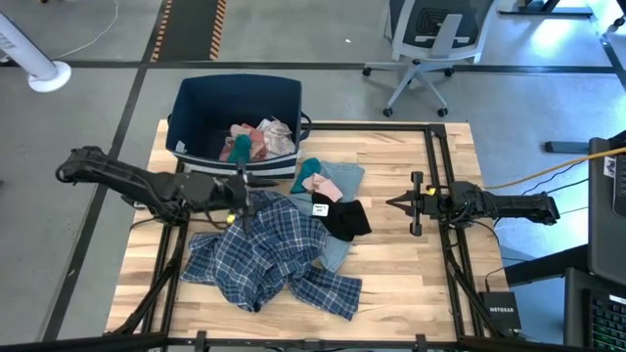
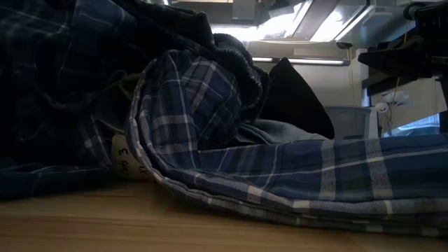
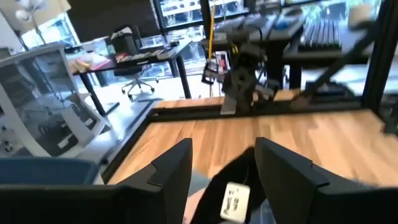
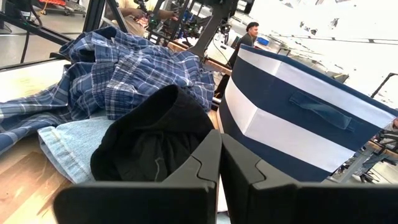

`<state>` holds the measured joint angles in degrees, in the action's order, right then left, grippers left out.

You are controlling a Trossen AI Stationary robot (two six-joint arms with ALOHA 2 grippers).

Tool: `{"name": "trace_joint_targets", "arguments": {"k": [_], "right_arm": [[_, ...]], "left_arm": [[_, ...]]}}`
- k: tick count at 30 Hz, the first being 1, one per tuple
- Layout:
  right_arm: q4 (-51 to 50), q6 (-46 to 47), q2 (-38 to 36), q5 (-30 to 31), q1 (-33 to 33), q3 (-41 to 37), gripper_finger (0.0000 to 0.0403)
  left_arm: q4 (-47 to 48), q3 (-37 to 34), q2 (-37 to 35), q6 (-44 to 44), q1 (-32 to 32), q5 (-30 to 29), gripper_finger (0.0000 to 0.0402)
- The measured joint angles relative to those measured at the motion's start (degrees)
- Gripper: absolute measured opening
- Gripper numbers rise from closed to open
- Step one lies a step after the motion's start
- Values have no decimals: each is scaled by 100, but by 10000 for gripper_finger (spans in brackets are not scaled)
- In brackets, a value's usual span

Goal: Sort clothes
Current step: Put the black short pants into the blue laundry bin

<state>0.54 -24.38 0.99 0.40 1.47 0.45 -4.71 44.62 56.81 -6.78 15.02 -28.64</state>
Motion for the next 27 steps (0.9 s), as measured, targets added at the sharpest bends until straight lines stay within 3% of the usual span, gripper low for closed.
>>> {"name": "trace_joint_targets", "arguments": {"k": [12,17,27], "right_arm": [[0,0,-2,0,-2,0,17],[0,0,-2,0,0,-2,17],[0,2,0,0,-1,-1,17]], "left_arm": [[-303,-951,20,510,193,-7,168],[-957,-957,14,257,218,-10,168],[-702,-961,20,286,488,-9,168]]}}
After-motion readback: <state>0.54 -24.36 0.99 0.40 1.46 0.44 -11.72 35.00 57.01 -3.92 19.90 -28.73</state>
